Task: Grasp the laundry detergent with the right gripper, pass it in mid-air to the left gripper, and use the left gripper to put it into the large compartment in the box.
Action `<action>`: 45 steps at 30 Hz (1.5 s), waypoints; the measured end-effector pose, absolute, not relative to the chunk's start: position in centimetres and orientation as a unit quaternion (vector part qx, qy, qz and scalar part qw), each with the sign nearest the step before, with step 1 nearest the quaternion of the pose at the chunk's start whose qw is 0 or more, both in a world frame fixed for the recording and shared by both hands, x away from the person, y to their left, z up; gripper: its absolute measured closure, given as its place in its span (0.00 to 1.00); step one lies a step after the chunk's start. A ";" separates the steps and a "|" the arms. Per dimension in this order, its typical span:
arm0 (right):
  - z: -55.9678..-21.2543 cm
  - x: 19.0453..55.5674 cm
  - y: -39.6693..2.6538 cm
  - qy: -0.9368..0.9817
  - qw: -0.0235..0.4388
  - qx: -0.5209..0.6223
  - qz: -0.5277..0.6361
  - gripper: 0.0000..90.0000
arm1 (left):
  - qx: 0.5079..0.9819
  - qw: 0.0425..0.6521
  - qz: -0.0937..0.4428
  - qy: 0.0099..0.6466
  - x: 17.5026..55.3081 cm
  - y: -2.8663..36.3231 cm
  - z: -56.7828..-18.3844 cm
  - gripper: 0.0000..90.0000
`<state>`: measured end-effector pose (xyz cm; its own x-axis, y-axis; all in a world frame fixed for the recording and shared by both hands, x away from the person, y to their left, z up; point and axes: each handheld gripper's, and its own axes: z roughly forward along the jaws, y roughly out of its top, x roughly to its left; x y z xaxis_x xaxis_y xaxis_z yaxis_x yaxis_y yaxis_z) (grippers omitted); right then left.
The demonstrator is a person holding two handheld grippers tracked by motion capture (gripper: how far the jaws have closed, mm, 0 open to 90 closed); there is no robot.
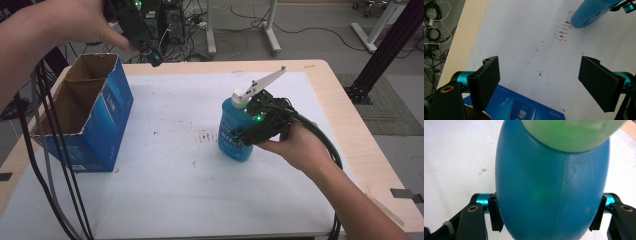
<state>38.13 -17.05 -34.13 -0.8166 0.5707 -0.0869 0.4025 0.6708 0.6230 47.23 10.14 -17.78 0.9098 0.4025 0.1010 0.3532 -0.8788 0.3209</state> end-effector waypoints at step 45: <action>-34.8 38.1 -17.7 0.893 0.112 0.262 0.349 0.50 | 0.968 0.147 0.082 0.184 46.7 10.0 -17.6 0.20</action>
<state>38.06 -17.66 -34.75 -0.8378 0.5456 -0.0174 0.3893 0.6196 0.6816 46.67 10.02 -17.64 0.9187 0.3809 0.1045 0.3326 -0.8888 0.3155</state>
